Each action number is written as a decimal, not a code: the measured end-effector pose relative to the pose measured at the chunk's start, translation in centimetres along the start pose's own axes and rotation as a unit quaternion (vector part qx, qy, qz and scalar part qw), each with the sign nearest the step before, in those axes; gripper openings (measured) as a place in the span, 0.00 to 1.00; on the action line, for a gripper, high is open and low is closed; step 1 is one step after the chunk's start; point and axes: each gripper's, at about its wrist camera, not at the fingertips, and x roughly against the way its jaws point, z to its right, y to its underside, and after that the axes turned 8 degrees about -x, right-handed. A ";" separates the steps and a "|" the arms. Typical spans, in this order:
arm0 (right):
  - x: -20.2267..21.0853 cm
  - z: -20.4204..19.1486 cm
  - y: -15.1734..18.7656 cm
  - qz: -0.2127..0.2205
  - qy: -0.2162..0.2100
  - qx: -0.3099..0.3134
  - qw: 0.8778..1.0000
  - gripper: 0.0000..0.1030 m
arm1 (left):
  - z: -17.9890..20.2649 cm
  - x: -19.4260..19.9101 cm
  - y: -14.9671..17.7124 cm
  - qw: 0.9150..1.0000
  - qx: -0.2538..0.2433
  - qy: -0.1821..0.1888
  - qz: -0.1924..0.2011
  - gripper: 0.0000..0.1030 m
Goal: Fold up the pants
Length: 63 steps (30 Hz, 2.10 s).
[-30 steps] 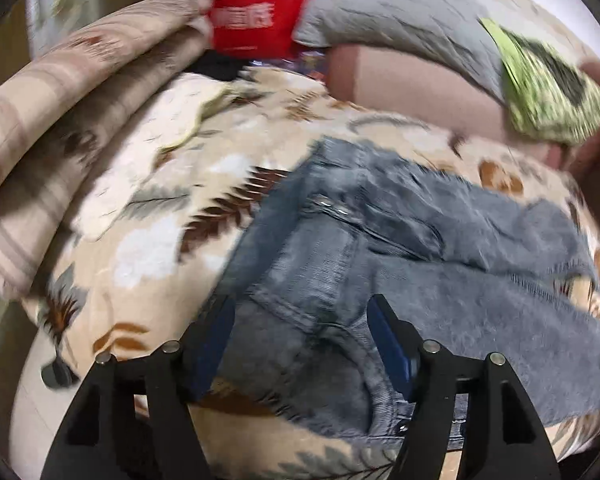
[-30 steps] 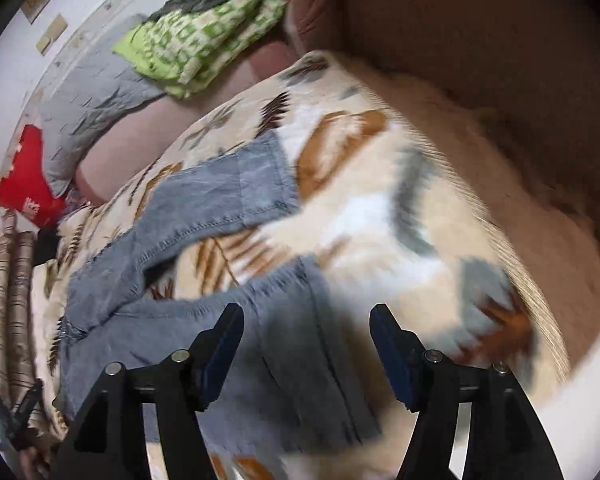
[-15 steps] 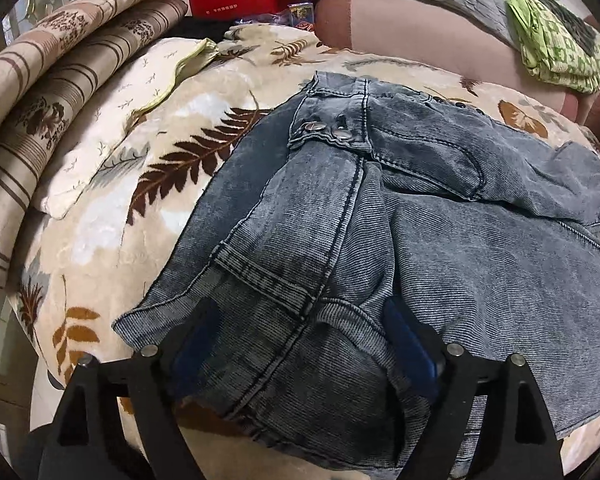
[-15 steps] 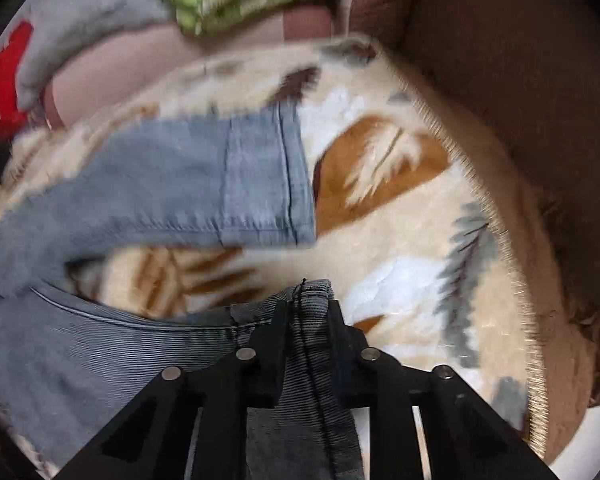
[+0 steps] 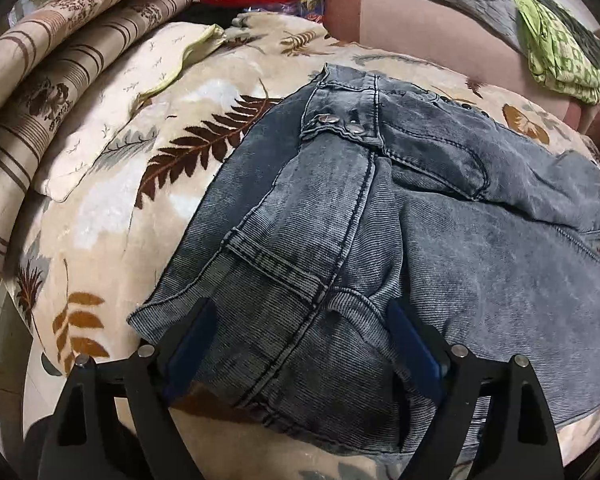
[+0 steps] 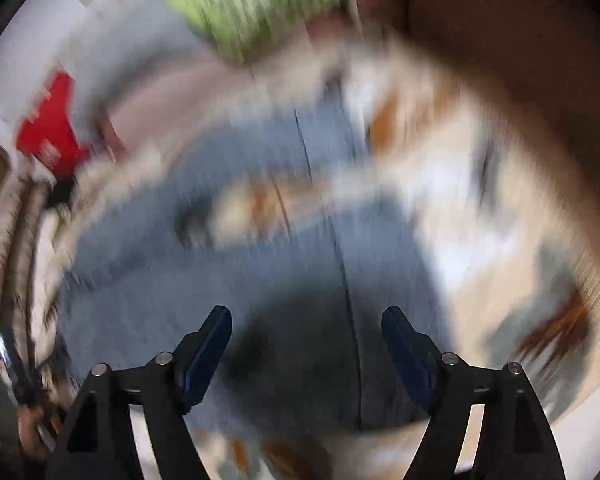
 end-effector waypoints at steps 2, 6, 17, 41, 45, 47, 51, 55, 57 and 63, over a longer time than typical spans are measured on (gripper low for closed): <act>0.1 -0.1 0.4 0.023 0.002 0.014 1.000 0.78 | -0.2 1.3 -0.5 1.000 -0.004 0.001 0.020 0.86; 3.6 -1.5 -1.9 0.056 -0.034 0.008 0.998 0.78 | -1.5 2.6 -3.0 0.998 0.008 -0.009 0.058 0.86; -1.8 1.2 -15.3 0.050 -0.043 -0.087 0.994 0.75 | -3.5 -6.2 -12.1 0.995 0.069 0.074 -0.011 0.71; -4.8 -1.9 -13.2 0.047 0.169 0.096 0.980 0.35 | -1.6 -8.6 -14.1 0.999 0.028 0.020 -0.029 0.25; -0.5 -2.2 -13.8 0.096 0.131 0.072 0.984 0.59 | -2.2 -5.8 -15.0 0.999 0.034 0.021 0.015 0.44; 1.4 -2.9 -13.6 0.117 0.078 0.069 0.988 0.60 | -2.7 -5.0 -14.9 0.998 0.051 0.022 0.036 0.65; -0.8 -2.3 -13.1 0.055 -0.006 0.045 0.997 0.75 | -1.9 -8.6 -14.2 0.998 0.028 0.043 -0.039 0.68; -3.1 -0.9 -13.1 0.002 0.000 0.022 1.000 0.74 | -3.8 -8.5 -14.9 0.994 0.064 0.082 -0.036 0.58; -1.3 -1.3 -13.9 0.020 -0.011 0.029 0.999 0.74 | -4.9 -7.4 -16.7 0.994 0.075 0.077 -0.002 0.58; -0.4 -0.9 -18.8 0.043 -0.025 0.005 0.999 0.74 | -4.6 -10.6 -22.3 0.983 0.093 0.158 -0.020 0.59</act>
